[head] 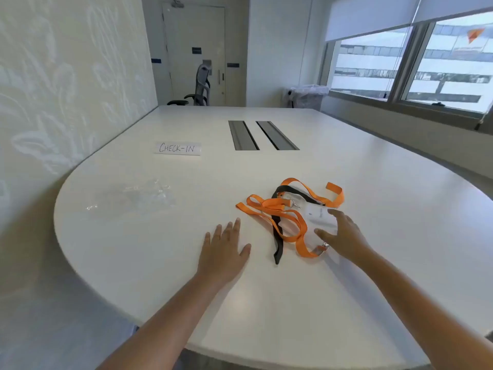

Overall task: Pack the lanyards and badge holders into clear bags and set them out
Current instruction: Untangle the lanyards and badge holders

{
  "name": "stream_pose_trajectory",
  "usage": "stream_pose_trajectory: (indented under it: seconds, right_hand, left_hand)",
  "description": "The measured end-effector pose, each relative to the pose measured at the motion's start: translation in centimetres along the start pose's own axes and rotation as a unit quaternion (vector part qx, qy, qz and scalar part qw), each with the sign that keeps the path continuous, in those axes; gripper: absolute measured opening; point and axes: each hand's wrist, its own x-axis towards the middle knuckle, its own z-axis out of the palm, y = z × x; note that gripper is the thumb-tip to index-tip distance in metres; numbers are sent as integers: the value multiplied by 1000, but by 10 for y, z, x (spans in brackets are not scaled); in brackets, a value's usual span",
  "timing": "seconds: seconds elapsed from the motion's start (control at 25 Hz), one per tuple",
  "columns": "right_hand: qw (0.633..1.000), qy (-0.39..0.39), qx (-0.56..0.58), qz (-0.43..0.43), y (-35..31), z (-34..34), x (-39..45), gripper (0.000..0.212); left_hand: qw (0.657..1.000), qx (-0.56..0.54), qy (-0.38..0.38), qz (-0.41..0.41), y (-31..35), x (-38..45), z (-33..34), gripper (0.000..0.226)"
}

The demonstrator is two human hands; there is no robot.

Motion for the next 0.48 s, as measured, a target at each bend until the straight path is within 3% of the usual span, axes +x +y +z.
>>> stream_pose_trajectory:
  seconds: [0.28,0.4,0.48]
  right_hand:
    - [991,-55,-115,-42,-1,7,50,70]
    - [982,-97,-151,-60,-7,5,63,73]
    - [977,-125,-161,-59,-10,4,69,76]
  left_hand:
    - [998,-47,35,-27,-13,43,-4,64]
    - [948,-260,184,0,14,44,-6,54]
    - [912,-339,232,20,48,38,-6,48]
